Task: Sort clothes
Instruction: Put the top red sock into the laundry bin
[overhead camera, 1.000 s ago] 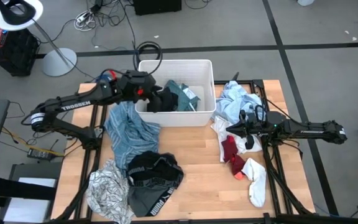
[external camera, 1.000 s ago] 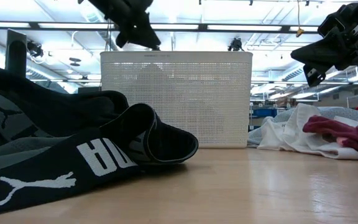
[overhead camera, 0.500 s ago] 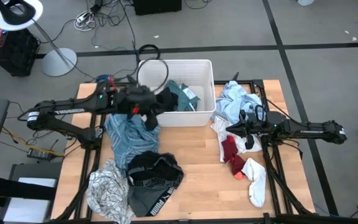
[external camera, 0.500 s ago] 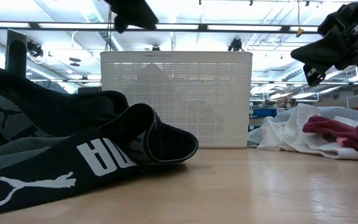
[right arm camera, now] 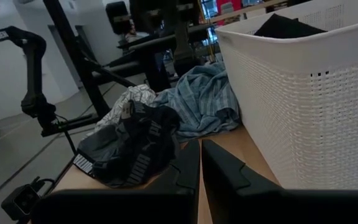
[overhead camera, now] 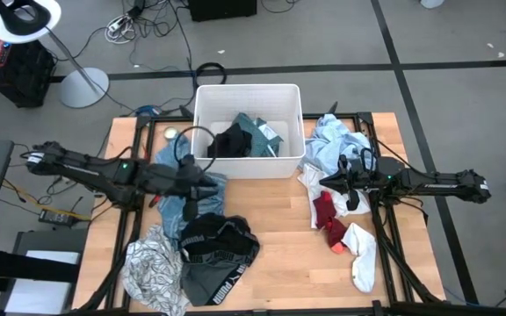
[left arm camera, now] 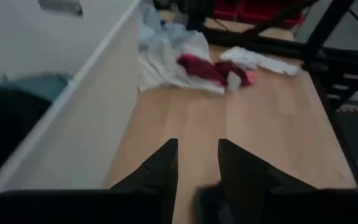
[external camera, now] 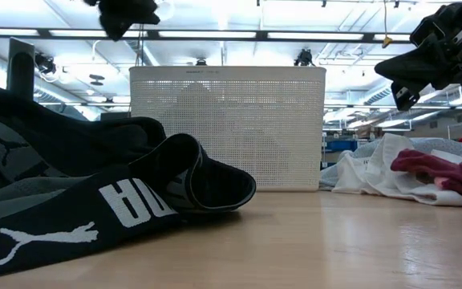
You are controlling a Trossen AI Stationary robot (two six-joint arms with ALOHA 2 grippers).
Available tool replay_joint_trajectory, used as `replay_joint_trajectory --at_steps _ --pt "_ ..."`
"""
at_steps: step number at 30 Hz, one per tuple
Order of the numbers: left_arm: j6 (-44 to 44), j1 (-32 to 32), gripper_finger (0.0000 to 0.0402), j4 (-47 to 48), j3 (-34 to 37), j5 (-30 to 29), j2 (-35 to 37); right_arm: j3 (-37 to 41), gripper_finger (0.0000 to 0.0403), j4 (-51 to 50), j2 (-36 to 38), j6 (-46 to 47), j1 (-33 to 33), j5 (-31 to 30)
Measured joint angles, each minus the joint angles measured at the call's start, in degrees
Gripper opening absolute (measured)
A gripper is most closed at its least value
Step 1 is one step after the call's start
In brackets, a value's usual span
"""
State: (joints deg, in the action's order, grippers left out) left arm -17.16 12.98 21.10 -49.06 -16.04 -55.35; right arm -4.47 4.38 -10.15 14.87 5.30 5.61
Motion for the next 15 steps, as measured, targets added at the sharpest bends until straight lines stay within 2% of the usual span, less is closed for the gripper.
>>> replay_joint_trajectory --at_steps 5,8,15 --pt "-3.03 3.20 0.0119 -2.71 5.43 -0.52 2.76 0.00 0.0020 0.03 -0.02 -0.01 0.02 0.00" --pt "-4.67 5.25 0.0119 -6.03 9.76 -2.96 4.71 0.00 0.0020 0.03 0.00 0.00 0.01 0.00" --pt "-8.66 8.65 0.0119 -17.91 20.65 -4.96 7.96 0.00 0.0020 0.04 -0.01 0.00 0.02 0.00"
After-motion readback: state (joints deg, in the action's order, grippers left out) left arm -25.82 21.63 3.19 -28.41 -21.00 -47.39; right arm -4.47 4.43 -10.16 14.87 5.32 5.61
